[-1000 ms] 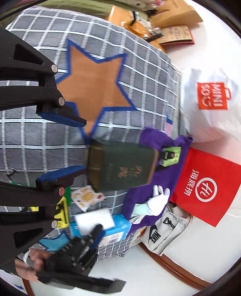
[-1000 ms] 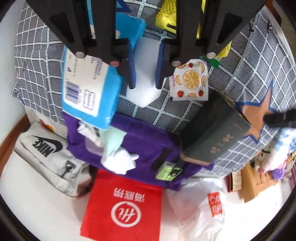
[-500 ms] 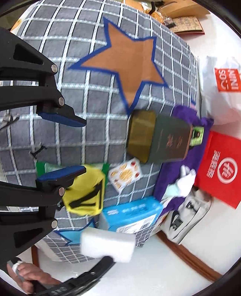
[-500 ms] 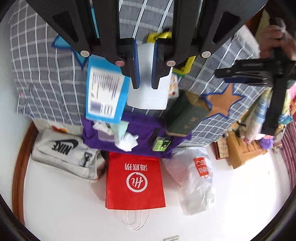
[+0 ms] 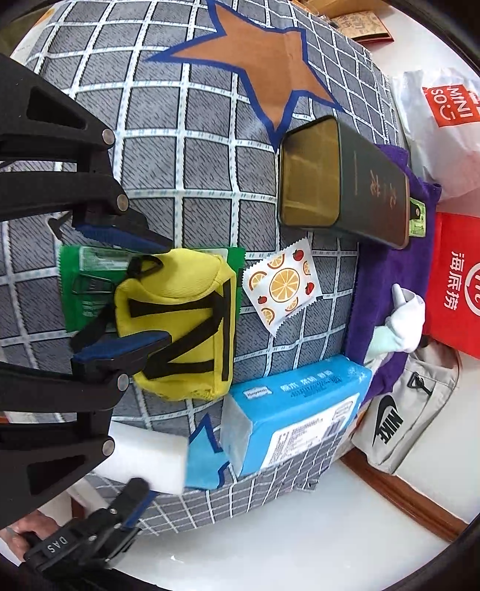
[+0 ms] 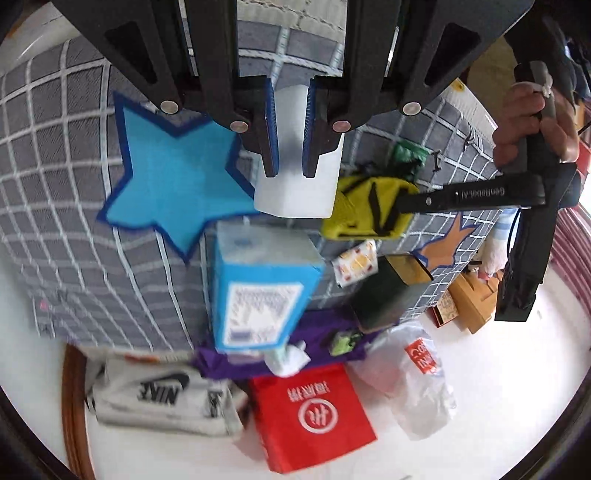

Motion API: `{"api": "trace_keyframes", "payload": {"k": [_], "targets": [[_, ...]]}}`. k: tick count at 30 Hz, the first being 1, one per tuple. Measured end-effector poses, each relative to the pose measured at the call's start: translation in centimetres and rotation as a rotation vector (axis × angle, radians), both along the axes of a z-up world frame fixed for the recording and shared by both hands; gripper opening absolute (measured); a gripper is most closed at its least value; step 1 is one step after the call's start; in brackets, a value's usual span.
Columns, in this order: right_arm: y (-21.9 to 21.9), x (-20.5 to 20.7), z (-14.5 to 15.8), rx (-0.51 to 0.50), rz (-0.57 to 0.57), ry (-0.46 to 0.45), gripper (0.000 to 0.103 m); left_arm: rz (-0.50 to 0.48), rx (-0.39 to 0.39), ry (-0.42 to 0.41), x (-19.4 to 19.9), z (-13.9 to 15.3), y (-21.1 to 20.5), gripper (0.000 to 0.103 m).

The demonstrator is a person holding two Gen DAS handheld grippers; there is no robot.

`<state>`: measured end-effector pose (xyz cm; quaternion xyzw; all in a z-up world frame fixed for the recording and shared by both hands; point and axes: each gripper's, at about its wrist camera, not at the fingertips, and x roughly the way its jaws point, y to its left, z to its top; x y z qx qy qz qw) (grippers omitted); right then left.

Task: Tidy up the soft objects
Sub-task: 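Carry the sponge block and yellow pouch with both grippers onto the purple towel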

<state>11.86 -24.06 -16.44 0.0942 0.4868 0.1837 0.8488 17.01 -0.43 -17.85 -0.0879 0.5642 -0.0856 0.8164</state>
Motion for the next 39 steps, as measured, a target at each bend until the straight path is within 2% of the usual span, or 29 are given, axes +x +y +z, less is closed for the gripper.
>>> {"api": "trace_keyframes", "payload": {"k": [2,4,6,8,16,23,26,30,36,39], "targets": [[-0.9,0.2,-1.1,0.018,-0.011,0.026,0.016,0.016,0.014,-0.007,0.3,-0.5,-0.2,0.041],[-1.4,0.3,-1.6,0.021,-0.021,0.041,0.017,0.022,0.046,-0.027,0.3,-0.6,-0.5,0.035],[-2.0,0.5,-2.2,0.053,-0.020,0.071,0.030,0.008,0.093,-0.045,0.3,-0.6,-0.9,0.030],[-2.3,0.4,-2.4,0.083,-0.022,0.080,0.050,0.014,0.089,-0.048,0.3,-0.5,-0.7,0.028],[-1.0,-0.2,-1.9,0.133,-0.059,0.090,0.070,0.042,0.065,-0.062,-0.4,0.3,0.4,0.025],[2.7,0.0,-2.7,-0.076,-0.073,0.054,0.070,0.060,0.045,-0.072,-1.5,0.9,2.6,0.020],[3.5,0.0,-3.1,-0.183,-0.077,0.045,0.059,0.074,0.019,-0.080,-2.0,1.3,3.7,0.020],[3.0,0.0,-2.3,-0.179,-0.083,0.036,0.058,0.101,-0.002,-0.096,-2.1,2.1,5.2,0.020],[2.5,-0.1,0.8,-0.130,-0.075,0.000,0.058,0.124,-0.056,-0.120,-2.1,3.6,6.7,0.020],[2.5,0.0,2.5,-0.113,-0.078,-0.021,0.058,0.132,-0.059,-0.137,-2.0,4.4,7.1,0.020]]}}
